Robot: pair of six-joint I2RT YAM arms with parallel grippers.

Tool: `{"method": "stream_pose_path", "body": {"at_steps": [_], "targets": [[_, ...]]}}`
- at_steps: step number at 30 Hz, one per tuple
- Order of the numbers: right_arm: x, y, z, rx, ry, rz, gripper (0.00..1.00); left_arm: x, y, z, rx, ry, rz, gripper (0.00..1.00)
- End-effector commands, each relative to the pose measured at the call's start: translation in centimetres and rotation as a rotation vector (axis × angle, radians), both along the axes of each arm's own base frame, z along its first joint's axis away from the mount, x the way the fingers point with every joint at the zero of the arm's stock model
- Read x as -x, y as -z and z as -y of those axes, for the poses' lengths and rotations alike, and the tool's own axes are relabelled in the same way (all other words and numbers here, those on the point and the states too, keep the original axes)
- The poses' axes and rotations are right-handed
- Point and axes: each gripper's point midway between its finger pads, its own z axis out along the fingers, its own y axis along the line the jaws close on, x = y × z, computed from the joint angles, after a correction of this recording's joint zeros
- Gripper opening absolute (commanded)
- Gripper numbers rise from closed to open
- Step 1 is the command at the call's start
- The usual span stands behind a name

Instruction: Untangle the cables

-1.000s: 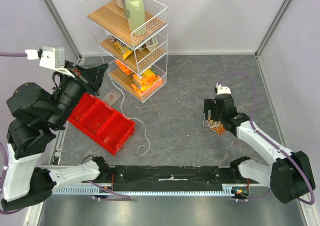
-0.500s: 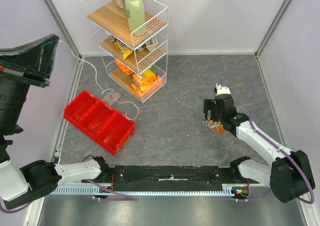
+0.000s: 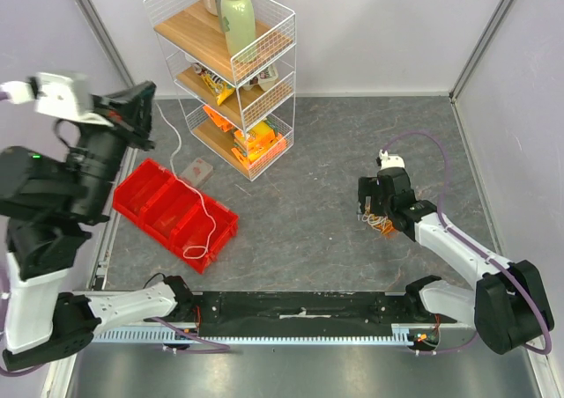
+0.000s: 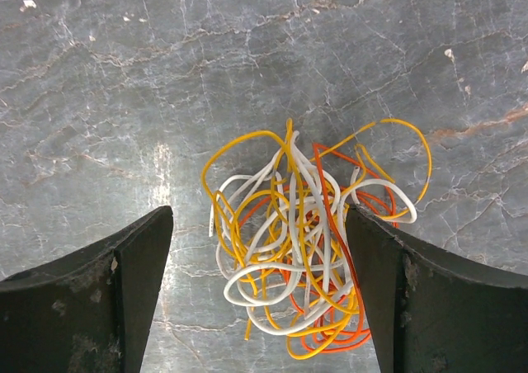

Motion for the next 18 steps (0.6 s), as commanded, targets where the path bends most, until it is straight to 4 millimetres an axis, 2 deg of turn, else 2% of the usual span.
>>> {"method": "stream_pose_path", "body": {"at_steps": [1, 5, 8, 10, 12, 16, 18], "targets": [[-0.2, 0.0, -0.1, -0.002, -0.009, 0.018, 0.93, -1.3, 2.7, -2.9, -0.064, -0.203, -0.013, 0.02], [-0.3, 0.0, -0.2, -0.004, -0.016, 0.02, 0.93, -1.5, 5.6, -3.1, -0.058, -0.223, -0.06, 0.01], [-0.2, 0.0, -0.2, -0.007, -0.013, 0.019, 0.93, -1.8, 8.9, -2.4, -0.048, -0.198, -0.132, 0.02], [-0.2, 0.0, -0.3, -0.012, -0.017, 0.02, 0.93, -2.0, 12.1, -2.4, -0.025, -0.213, -0.211, 0.02], [0.0, 0.1, -0.3, -0.013, -0.017, 0.021, 0.93, -2.2, 16.3, -2.1, 0.001, -0.221, -0.306, 0.02], [0.0, 0.0, -0.2, -0.014, -0.017, 0.027, 0.93, -1.5, 24.4, -2.8, 0.078, -0.289, -0.527, 0.02], [0.0, 0.1, -0.2, -0.015, -0.016, 0.026, 0.93, -1.0, 27.6, -3.3, 0.06, -0.329, -0.609, 0.02]]}}
